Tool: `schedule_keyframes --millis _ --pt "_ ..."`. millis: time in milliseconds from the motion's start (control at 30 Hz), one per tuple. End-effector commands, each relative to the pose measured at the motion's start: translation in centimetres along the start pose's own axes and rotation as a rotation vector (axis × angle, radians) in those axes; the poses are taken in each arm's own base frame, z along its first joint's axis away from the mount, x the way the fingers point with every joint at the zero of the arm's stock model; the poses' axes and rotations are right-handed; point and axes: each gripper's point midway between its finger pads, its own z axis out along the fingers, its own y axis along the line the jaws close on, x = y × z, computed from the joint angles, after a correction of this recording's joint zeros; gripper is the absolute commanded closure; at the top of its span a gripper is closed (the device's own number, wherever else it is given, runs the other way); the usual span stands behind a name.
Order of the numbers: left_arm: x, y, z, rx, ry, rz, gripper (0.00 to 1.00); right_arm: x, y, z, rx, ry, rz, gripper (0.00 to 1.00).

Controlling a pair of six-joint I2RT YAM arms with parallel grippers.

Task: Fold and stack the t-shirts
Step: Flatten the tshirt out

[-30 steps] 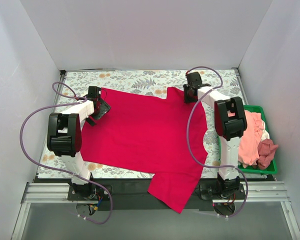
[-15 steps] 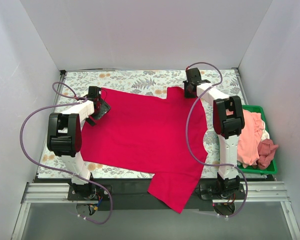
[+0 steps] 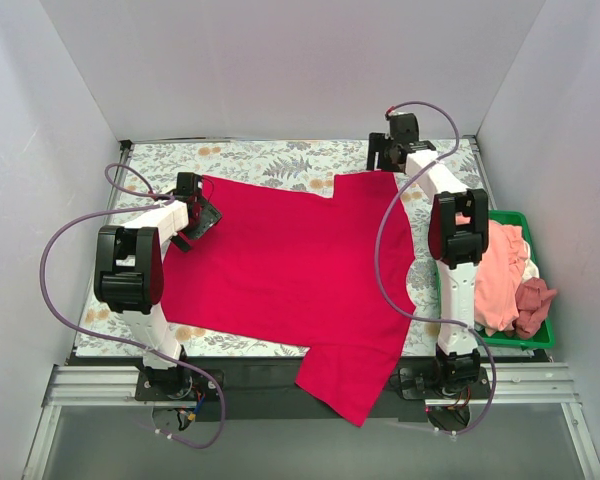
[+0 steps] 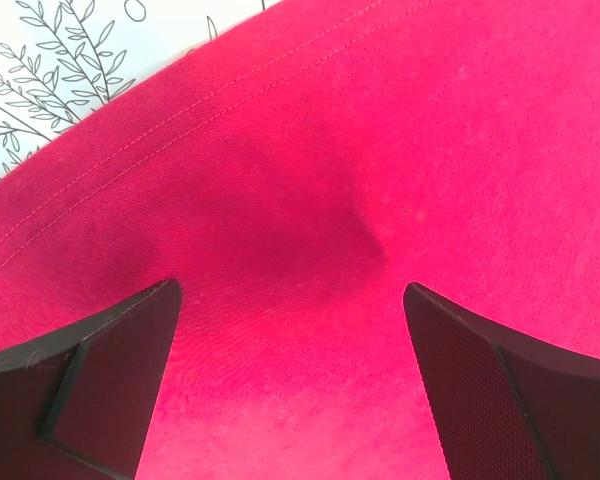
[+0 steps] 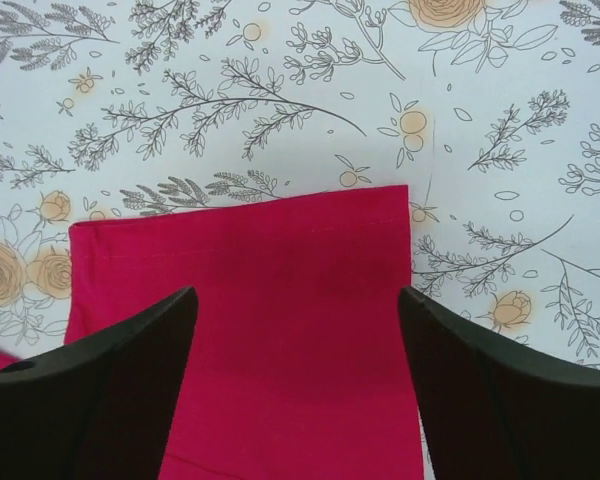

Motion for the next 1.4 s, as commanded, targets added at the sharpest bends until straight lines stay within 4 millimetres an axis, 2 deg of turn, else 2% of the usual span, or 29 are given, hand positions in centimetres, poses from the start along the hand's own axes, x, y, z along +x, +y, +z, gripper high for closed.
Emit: schedule_keyframes --millis 0,33,67,100,167,200,267,300,333,400,533,600,667,700,733,767,800,867,900,1067,1167,1200,1267,1300,1333,1367 --pt "-1.1 -1.0 -1.4 0.044 -0.015 -0.003 0.06 -3.8 1.7 -3.8 -0.092 -0.073 -0.018 0.1" --pt "-1.2 -1.4 -1.7 0.061 -0.012 -0.005 0.05 -4.0 1.9 -4.6 -0.095 -0.079 -0.02 0.02" --pt "-1.7 -1.8 -2.5 0.084 -0.023 -0.011 0.05 -2.6 1.5 -5.0 -0.089 -0.049 -0.013 0.02" --pt "-1.9 -1.9 -2.9 0.094 -0.026 -0.012 0.05 -3.6 1.7 -7.1 -0.094 -0.08 -0.009 0.02" --pt "-2.5 -2.3 -4.0 0.128 -0.046 -0.021 0.05 -2.4 1.5 -8.8 -0.092 -0.061 0.019 0.02" --pt "-2.6 -2.3 -4.4 0.135 -0.051 -0.024 0.05 -0.6 1.3 -10.3 -0.088 -0.033 0.029 0.02" --pt "-2.7 -2.4 -4.8 0.149 -0.056 -0.025 0.05 1.8 1.2 -11.7 -0.083 0.003 0.057 0.02" --pt "-2.9 -2.6 -5.1 0.161 -0.061 -0.028 0.05 5.4 1.7 -12.7 -0.11 0.069 0.082 0.02" --pt "-3.1 -2.9 -5.4 0.173 -0.065 -0.022 0.05 6.8 1.9 -13.1 -0.115 0.092 0.087 0.02" --pt "-3.4 -3.4 -5.6 0.189 -0.066 -0.018 0.05 11.5 2.1 -14.0 -0.104 0.168 0.098 0.02" --pt "-3.5 -4.3 -5.2 0.207 -0.056 -0.009 0.05 16.4 2.0 -14.5 -0.087 0.259 0.085 0.02" --pt "-3.2 -4.7 -4.8 0.222 -0.035 0.004 0.05 17.6 1.7 -13.8 -0.073 0.29 0.079 0.02" --pt "-2.7 -5.0 -3.7 0.215 -0.013 0.02 0.05 17.2 0.8 -12.9 -0.02 0.282 0.063 0.02" --pt "-2.6 -5.0 -3.4 0.211 -0.006 0.025 0.05 17.6 0.3 -12.0 0.011 0.3 0.049 0.02" --pt "-2.4 -5.2 -2.6 0.201 0.005 0.031 0.05 16.5 0.4 -11.6 0.013 0.287 0.032 0.02" --pt "-2.3 -5.2 -2.2 0.197 0.01 0.038 0.05 16.3 0.2 -11.0 0.029 0.285 0.025 0.02" --pt "-2.2 -5.3 -1.8 0.193 0.014 0.037 0.05 17.0 -0.1 -10.1 0.043 0.314 0.014 0.02" --pt "-2.0 -5.5 -0.5 0.173 0.027 0.045 0.05 15.6 -0.1 -9.1 0.054 0.304 0.0 0.02" --pt "-1.8 -5.5 0.1 0.162 0.033 0.047 0.05 16.2 -0.6 -8.1 0.079 0.327 -0.009 0.02" --pt "-1.5 -6.3 2.4 0.144 0.064 0.055 0.05 14.9 -1.9 -4.8 0.113 0.353 -0.009 0.02" --pt "-1.5 -6.8 3.4 0.133 0.075 0.05 0.05 13.3 -2.5 -2.7 0.115 0.34 -0.015 0.02" --pt "-1.6 -7.2 3.8 0.136 0.074 0.046 0.05 12.1 -2.4 -1.7 0.107 0.325 -0.019 0.02" --pt "-1.9 -7.8 4.1 0.144 0.073 0.043 0.05 11.1 -2.8 -0.5 0.098 0.31 -0.01 0.02" --pt "-2.4 -8.4 4.1 0.156 0.068 0.041 0.05 11.2 -3.0 0.7 0.09 0.318 -0.018 0.02" --pt "-2.4 -8.6 4.7 0.154 0.069 0.046 0.05 9.0 -2.6 1.3 0.072 0.271 -0.019 0.02" --pt "-2.3 -8.8 5.0 0.153 0.075 0.047 0.05 8.0 -2.4 1.8 0.054 0.252 -0.02 0.02"
